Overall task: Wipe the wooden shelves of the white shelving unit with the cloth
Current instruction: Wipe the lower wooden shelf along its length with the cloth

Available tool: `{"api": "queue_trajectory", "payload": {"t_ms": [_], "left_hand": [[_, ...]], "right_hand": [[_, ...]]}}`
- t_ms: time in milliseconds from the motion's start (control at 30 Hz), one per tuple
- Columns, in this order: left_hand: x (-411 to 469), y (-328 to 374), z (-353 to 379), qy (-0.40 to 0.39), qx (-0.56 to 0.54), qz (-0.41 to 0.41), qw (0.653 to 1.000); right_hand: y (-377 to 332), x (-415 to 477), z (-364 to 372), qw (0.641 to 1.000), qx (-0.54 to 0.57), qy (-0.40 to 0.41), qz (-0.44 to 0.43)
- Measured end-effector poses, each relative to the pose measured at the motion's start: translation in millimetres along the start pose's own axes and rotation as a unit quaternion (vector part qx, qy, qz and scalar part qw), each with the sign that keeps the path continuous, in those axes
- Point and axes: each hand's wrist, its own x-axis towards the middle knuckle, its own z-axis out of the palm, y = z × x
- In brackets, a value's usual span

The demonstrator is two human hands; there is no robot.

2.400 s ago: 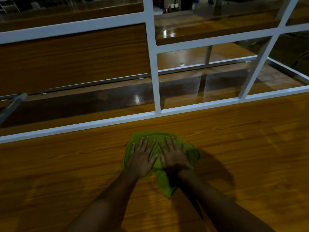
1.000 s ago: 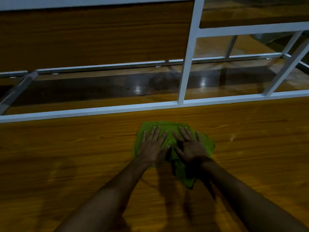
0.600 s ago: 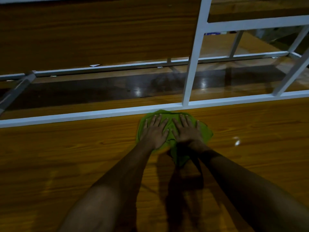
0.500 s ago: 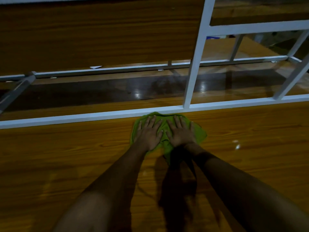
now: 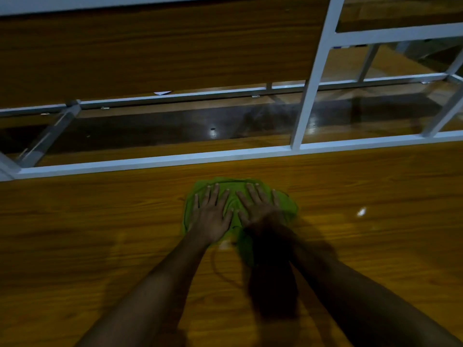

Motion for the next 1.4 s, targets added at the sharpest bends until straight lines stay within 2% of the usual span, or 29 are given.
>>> {"api": "queue_trajectory", "payload": {"t_ms": [100, 200, 367, 500, 733, 933, 1200, 1400], "left_hand": [[-13, 17, 6, -0.007, -0.001, 0.031, 1.000], [-7, 38, 9, -0.009, -0.015, 0.069, 0.997], [29, 57, 7, 0.003, -0.027, 0.096, 0.995], [58, 48, 1, -0.002, -0.030, 0.088, 0.996], [87, 4, -2, 0.015, -0.008, 0.048, 0.999], [63, -47, -4, 0.024, -0.002, 0.001, 1.000], [-13, -83, -9, -0.003, 0.016, -0.036, 0.999], [-66, -70, -3, -0.013, -0.003, -0.012, 1.000]], "right_hand": [[16, -27, 8, 1.000, 0.000, 0.016, -0.002], [43, -42, 11, 0.998, 0.012, 0.066, 0.005], [70, -24, 3, 0.998, -0.001, 0.015, 0.055], [71, 10, -1, 0.997, 0.023, 0.017, 0.070], [29, 54, -8, 0.997, 0.021, 0.032, 0.065], [-31, 63, -6, 0.999, 0.013, 0.028, 0.031], [-91, 24, 3, 1.000, -0.002, 0.001, -0.012], [-85, -23, 14, 1.000, -0.004, -0.022, -0.017]]}}
